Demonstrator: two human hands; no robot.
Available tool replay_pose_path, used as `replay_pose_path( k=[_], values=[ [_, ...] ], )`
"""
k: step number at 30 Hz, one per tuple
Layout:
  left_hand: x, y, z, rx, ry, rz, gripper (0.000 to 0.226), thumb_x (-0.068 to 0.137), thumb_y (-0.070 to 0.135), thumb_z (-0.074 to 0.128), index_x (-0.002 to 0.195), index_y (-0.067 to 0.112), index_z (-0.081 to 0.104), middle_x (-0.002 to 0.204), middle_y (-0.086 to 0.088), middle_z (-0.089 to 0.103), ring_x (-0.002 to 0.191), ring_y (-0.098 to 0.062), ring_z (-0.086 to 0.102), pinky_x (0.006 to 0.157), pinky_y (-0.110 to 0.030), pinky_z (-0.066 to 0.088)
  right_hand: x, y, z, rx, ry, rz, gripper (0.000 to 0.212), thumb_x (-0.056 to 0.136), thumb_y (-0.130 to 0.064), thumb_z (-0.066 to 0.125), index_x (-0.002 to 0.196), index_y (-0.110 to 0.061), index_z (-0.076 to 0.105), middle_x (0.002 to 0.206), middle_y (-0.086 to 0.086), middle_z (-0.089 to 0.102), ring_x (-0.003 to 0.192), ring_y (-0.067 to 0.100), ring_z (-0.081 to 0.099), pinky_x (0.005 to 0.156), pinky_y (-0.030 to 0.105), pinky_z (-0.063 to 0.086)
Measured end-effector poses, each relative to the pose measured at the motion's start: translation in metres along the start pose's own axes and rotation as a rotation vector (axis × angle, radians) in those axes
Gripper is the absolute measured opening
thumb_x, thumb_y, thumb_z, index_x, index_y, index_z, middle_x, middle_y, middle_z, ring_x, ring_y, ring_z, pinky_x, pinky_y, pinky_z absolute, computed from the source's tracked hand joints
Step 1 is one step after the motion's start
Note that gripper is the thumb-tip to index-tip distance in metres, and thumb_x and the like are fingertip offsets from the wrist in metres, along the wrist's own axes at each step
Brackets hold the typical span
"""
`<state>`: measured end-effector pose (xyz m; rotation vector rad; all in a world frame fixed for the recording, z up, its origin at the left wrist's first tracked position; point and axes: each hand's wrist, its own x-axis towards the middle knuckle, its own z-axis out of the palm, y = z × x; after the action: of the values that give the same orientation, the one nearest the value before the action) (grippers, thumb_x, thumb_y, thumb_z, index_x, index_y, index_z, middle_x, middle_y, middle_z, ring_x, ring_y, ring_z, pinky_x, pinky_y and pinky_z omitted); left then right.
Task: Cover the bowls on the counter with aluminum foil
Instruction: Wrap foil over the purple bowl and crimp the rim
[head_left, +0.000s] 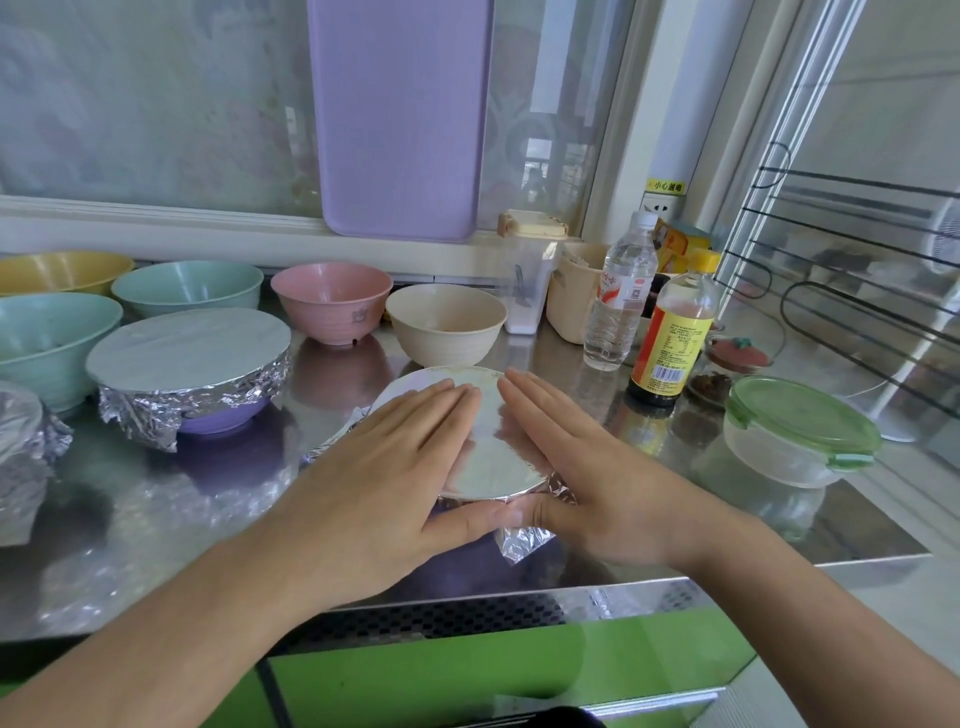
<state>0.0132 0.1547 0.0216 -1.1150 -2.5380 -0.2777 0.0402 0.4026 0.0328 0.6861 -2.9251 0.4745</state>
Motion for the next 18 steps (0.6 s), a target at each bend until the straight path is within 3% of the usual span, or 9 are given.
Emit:
replay_pose_path(
  k=[3, 7, 10, 15, 18],
  values=[
    [0.001, 0.005, 0.001, 0.041, 0.025, -0.005, 0.103, 0.096, 0.087, 0.020, 0.164, 0.010, 0.023, 0.169, -0.002, 0.031, 0.156, -0.013, 0.023, 0.126, -0.023, 0.003, -0.002, 0.000, 0.003, -0.025, 0.035, -0.011, 0.104, 0.099, -0.059, 0.063, 0.169, -0.021, -0.003, 0.176, -0.012, -0.011, 0.158, -0.002, -0.017, 0.132, 0.036, 0.013],
    [-0.001, 0.012, 0.003, 0.084, 0.027, -0.044, 0.097, 0.098, 0.081, 0.030, 0.160, 0.007, 0.033, 0.163, -0.006, 0.041, 0.152, -0.016, 0.032, 0.126, -0.026, 0.014, -0.002, -0.003, -0.001, 0.004, 0.000, 0.000, 0.113, 0.092, -0.058, 0.074, 0.169, -0.026, -0.003, 0.175, -0.016, -0.012, 0.156, -0.005, -0.019, 0.133, 0.033, 0.010],
    [-0.001, 0.010, 0.003, 0.075, 0.022, -0.056, 0.094, 0.095, 0.077, 0.039, 0.159, 0.009, 0.033, 0.162, -0.004, 0.042, 0.151, -0.016, 0.032, 0.124, -0.025, 0.016, -0.002, 0.000, 0.000, 0.035, 0.012, -0.002, 0.116, 0.089, -0.048, 0.082, 0.169, -0.026, 0.002, 0.176, -0.017, -0.007, 0.158, -0.004, -0.014, 0.132, 0.035, 0.017],
    [-0.001, 0.012, 0.002, 0.090, 0.019, -0.062, 0.093, 0.094, 0.075, 0.045, 0.157, 0.008, 0.037, 0.158, -0.005, 0.046, 0.147, -0.016, 0.033, 0.125, -0.025, 0.017, -0.001, 0.001, 0.009, 0.031, 0.118, -0.016, 0.106, 0.086, -0.051, 0.068, 0.170, -0.026, 0.008, 0.176, -0.015, 0.004, 0.161, 0.001, -0.004, 0.127, 0.040, 0.033],
    [-0.001, 0.013, 0.003, 0.096, 0.026, -0.063, 0.094, 0.093, 0.075, 0.045, 0.157, 0.008, 0.035, 0.159, -0.004, 0.045, 0.148, -0.017, 0.036, 0.126, -0.029, 0.014, -0.002, 0.001, 0.007, 0.024, 0.082, -0.013, 0.109, 0.087, -0.044, 0.075, 0.170, -0.027, 0.006, 0.176, -0.016, 0.000, 0.160, -0.001, -0.007, 0.128, 0.039, 0.029]
  ],
)
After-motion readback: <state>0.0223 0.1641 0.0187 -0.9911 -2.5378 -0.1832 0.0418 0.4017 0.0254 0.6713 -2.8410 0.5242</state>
